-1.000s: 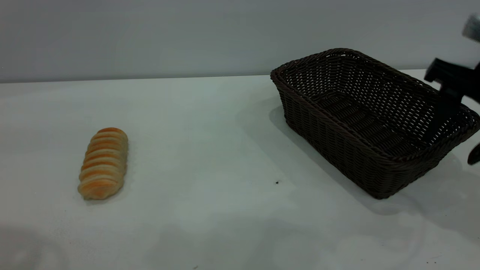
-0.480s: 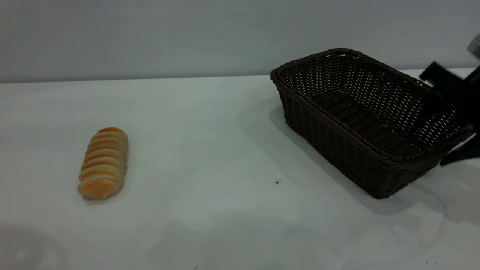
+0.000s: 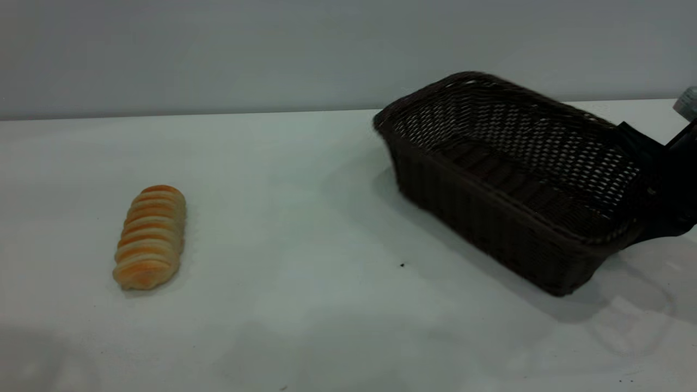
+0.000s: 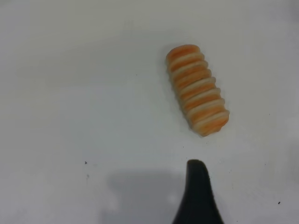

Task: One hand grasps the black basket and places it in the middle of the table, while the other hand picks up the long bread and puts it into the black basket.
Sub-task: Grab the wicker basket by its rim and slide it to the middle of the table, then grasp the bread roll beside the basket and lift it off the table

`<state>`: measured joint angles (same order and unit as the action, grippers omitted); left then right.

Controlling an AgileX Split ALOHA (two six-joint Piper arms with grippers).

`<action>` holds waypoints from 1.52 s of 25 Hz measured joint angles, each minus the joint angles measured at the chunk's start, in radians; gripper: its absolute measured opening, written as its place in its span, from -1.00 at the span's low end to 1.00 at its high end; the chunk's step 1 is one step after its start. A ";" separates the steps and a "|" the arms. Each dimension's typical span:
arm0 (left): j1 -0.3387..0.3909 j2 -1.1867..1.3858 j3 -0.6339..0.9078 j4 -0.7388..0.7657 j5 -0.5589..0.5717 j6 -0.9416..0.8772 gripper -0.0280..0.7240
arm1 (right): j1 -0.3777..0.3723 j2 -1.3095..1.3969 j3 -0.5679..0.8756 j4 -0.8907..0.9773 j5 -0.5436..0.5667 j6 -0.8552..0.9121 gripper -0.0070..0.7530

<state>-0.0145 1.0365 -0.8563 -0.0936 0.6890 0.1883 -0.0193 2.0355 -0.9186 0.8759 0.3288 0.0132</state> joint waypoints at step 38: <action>0.000 0.529 -0.013 -0.149 -0.317 0.001 0.64 | 0.152 -0.016 -0.699 -0.618 0.619 -0.263 0.44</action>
<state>-0.0145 1.5654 -0.8692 -0.2429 0.3721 0.1894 0.1332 2.0191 -1.6175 0.2579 0.9474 -0.2499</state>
